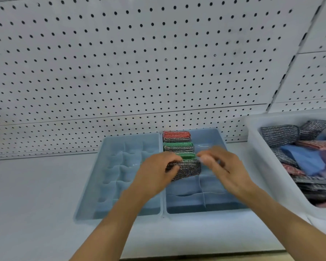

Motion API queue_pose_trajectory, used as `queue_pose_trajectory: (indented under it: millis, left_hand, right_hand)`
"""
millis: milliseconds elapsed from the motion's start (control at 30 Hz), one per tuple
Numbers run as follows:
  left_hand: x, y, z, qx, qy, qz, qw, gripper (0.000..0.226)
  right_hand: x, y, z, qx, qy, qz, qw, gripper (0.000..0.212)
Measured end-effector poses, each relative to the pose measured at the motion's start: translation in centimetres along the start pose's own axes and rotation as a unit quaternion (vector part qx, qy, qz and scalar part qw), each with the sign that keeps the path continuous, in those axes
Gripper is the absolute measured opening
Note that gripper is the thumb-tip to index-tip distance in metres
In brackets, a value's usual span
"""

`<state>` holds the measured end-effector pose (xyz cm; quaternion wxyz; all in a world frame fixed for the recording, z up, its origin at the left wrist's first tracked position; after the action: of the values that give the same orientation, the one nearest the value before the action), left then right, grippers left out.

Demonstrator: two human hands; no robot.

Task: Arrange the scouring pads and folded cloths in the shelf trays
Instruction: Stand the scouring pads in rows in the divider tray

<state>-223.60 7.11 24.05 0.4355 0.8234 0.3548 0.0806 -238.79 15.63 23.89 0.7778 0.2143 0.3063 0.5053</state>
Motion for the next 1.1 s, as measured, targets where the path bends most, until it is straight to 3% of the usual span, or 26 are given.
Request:
queue_pose_trajectory:
  millis: [133,267,433,533,633,767,900,1000,1100]
  left_hand:
    - [-0.5,-2.5,0.8,-0.022,-0.013,0.043,0.999,0.022]
    - [-0.2,-3.8,1.6,-0.075,-0.024,0.03,0.996,0.02]
    - [-0.5,-4.0,1.8,-0.137,-0.02,0.0,0.99,0.022]
    - [-1.1,-3.4,0.3,-0.129,-0.021,-0.017,0.991,0.03]
    - [-3.1,-3.5,-3.4,-0.045,-0.04,-0.024,0.998,0.029]
    - [-7.1,-6.7,-10.7,0.071,-0.098,0.005,0.993,0.02]
    - [-11.4,-12.4,-17.2,0.115,-0.135,0.062,0.982,0.019]
    - [-14.3,-16.6,-20.0,0.067,-0.141,0.118,0.981,0.025]
    - [-16.7,-20.4,-20.7,-0.075,-0.131,0.185,0.971,0.044]
  right_hand:
    - [0.4,-2.2,-0.5,0.183,0.044,0.049,0.981,0.01]
    - [0.7,-4.3,-1.3,0.224,0.065,0.063,0.97,0.006]
    - [0.6,-4.4,-1.0,0.253,0.083,0.067,0.962,0.017]
    - [1.2,-0.5,-0.2,0.219,0.102,-0.005,0.97,0.015]
    - [1.9,5.6,-1.1,0.175,0.09,-0.088,0.976,0.015]
    - [2.2,14.5,-6.0,0.214,-0.026,-0.177,0.96,0.006]
    - [3.1,19.5,-14.2,0.244,-0.198,-0.09,0.945,0.01]
    - [4.4,20.3,-17.2,0.214,-0.217,0.018,0.952,0.019]
    - [5.4,18.3,-17.9,0.182,-0.205,0.137,0.952,0.033]
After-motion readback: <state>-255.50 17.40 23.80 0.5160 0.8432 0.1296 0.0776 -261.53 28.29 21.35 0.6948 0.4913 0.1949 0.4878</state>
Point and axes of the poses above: each hand's wrist, its own x-axis away from the middle knuckle, its own y-axis out of the back of the hand, z = x × y, the point moved 9 cm from there along -x, towards the middle knuckle, and after that the axes turned 8 degrees about x, right-handed, at the moved point
